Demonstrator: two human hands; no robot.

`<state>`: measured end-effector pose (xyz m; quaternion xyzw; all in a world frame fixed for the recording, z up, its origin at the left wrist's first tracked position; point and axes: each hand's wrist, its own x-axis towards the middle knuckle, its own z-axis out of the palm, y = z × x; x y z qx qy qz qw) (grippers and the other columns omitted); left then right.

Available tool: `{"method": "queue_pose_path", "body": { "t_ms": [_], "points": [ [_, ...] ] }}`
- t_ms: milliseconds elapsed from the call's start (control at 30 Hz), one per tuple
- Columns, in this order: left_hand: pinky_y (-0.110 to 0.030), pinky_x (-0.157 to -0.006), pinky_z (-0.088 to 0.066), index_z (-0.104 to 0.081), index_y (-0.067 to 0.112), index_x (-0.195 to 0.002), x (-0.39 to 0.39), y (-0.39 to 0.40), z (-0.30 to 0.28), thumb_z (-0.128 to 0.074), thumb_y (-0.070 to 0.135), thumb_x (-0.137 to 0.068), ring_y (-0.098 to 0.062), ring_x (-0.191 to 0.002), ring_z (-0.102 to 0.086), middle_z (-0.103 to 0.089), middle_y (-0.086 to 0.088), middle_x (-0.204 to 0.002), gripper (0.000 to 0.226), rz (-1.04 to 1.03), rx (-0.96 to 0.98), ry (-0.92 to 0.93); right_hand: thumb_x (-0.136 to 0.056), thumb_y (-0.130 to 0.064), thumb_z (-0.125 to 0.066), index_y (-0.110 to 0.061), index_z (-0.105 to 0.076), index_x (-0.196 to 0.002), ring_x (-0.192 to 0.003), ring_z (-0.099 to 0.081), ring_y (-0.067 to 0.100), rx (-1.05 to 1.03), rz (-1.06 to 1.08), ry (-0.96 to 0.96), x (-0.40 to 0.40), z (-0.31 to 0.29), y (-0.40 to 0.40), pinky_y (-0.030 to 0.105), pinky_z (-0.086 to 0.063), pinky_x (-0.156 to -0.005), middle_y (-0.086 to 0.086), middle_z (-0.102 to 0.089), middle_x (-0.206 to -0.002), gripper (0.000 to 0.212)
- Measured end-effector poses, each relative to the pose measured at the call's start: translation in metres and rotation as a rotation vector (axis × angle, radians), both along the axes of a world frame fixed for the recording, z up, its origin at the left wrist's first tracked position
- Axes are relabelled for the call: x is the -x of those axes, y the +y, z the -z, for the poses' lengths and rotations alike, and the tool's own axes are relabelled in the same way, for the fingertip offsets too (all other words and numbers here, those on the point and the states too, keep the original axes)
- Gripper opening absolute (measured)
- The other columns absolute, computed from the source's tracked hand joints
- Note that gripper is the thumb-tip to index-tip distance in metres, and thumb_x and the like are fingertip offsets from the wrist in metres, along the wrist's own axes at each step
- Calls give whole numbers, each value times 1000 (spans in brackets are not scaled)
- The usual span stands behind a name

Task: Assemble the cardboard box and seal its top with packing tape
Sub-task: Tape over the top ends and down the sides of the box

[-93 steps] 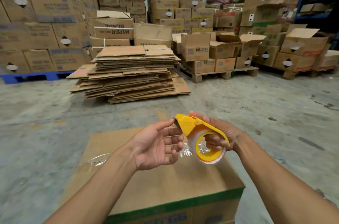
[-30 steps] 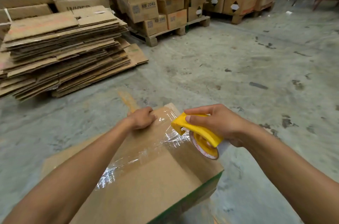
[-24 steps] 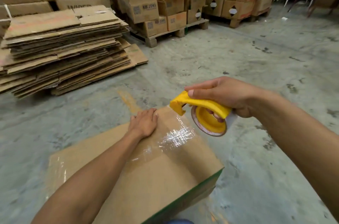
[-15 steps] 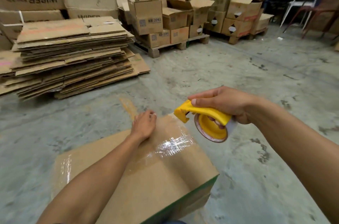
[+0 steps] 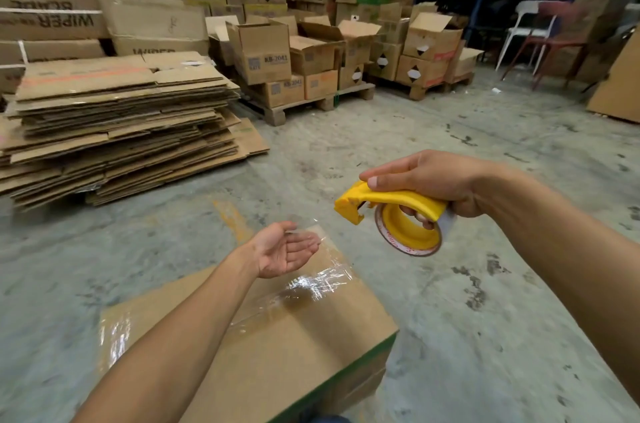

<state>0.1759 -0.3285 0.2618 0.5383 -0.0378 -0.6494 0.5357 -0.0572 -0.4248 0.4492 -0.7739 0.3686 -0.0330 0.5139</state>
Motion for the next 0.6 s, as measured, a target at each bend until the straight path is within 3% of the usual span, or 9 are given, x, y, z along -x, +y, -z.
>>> {"method": "queue_pose_path", "body": {
  "t_ms": [133, 200, 300, 400, 500, 600],
  "points": [
    [-32, -51, -59, -66, -8, -106, -8, -1, -6, -29, 68, -93, -26, -71, -74, -72, -19, -97, 85, -23, 48, 17, -84, -36, -73, -31, -75, -112, -60, -61, 12, -3, 37, 6, 14, 5, 1, 22, -49, -42, 7, -75, -98, 28],
    [-33, -52, -59, -69, -7, -105, -11, -1, -10, -27, 76, -87, -27, -75, -74, -73, -19, -102, 95, 4, 62, -4, -84, -35, -73, -29, -75, -113, -62, -61, 13, -4, 58, 2, 19, 9, 2, 21, -48, -41, 8, -75, -105, 29],
    [-31, -58, -61, -71, 0, -100, -11, -3, -16, -45, 56, -95, -21, -78, -75, -73, -15, -107, 61, 75, 47, -176, -84, -35, -73, -29, -74, -114, -66, -62, 16, -34, 64, 7, 27, 15, 2, 22, -49, -41, 7, -76, -103, 30],
    [-30, -61, -61, -68, 6, -96, -8, -10, -15, -55, 26, -98, -17, -72, -75, -75, -8, -92, 24, 110, 27, -384, -83, -37, -73, -33, -74, -112, -67, -63, 17, -52, 49, 42, 32, 21, 3, 25, -50, -43, 7, -77, -98, 29],
    [-29, -63, -61, -67, 6, -96, -6, -21, -15, -56, 24, -98, -16, -70, -73, -73, -8, -90, 21, 136, 51, -602, -81, -38, -74, -33, -75, -111, -66, -65, 15, -60, 61, 32, 37, 32, 3, 25, -52, -46, 6, -77, -98, 31],
    [-25, -60, -60, -68, 6, -95, -9, -34, -12, -62, 18, -94, -13, -63, -71, -72, -9, -86, 13, 95, 107, -667, -80, -39, -75, -33, -75, -110, -68, -68, 11, -40, 68, 19, 42, 44, 3, 23, -54, -54, 1, -78, -93, 30]
  ]
}}
